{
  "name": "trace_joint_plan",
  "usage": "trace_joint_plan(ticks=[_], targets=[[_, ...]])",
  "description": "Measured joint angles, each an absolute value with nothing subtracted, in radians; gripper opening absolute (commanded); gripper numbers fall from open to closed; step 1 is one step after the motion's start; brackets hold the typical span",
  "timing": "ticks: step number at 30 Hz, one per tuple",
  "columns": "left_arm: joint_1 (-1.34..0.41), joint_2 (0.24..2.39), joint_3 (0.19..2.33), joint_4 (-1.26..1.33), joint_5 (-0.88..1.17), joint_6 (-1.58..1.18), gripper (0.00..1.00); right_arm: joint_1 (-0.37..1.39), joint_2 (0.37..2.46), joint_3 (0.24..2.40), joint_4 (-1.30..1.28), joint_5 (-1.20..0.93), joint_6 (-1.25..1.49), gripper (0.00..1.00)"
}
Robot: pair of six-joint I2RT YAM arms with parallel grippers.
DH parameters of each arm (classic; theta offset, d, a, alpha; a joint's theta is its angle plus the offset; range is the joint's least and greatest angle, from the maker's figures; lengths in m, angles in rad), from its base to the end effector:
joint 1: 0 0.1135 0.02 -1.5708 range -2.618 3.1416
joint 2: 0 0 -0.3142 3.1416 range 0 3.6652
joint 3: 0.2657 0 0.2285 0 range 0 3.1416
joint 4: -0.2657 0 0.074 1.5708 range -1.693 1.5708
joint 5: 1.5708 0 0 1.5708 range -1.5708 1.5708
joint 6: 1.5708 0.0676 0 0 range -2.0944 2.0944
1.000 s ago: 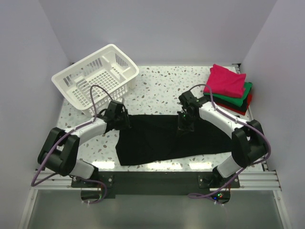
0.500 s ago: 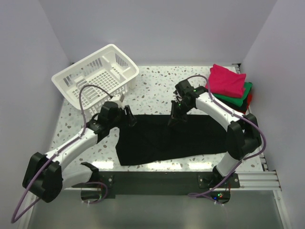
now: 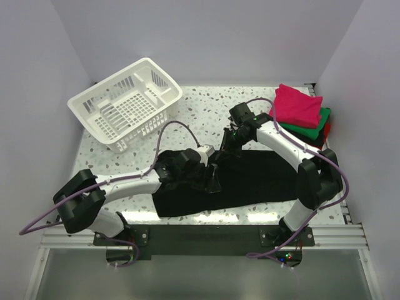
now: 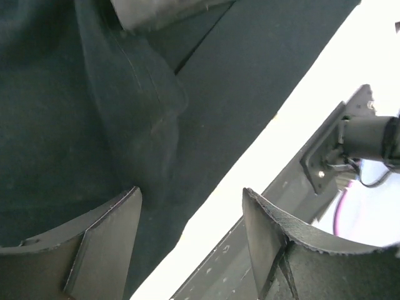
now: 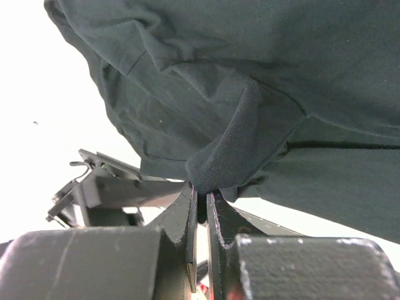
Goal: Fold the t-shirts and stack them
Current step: Fold the tshirt
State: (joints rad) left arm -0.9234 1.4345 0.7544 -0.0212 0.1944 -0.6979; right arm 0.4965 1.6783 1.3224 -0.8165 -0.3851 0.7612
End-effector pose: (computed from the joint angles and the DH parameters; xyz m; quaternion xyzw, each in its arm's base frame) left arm 0.1667 -0.2421 0.2422 0.1422 0.8924 -0.3645 0.2250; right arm 0.2818 0.1816 0.2794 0.0894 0.9587 0.2659 0.0467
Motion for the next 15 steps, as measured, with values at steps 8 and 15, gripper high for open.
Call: trace_joint_plan(ticks=[8, 15], targets=[[-0.885, 1.353, 0.723, -0.182, -0.025, -0.794, 0.75, 0.489, 1.661, 1.286, -0.812, -0.353, 0.765, 0.0], [-0.689, 1.266, 0.67, -0.252, -0.132, -0.809, 0.8, 0.435, 1.642, 1.2, -0.805, -0.294, 0.723, 0.34]])
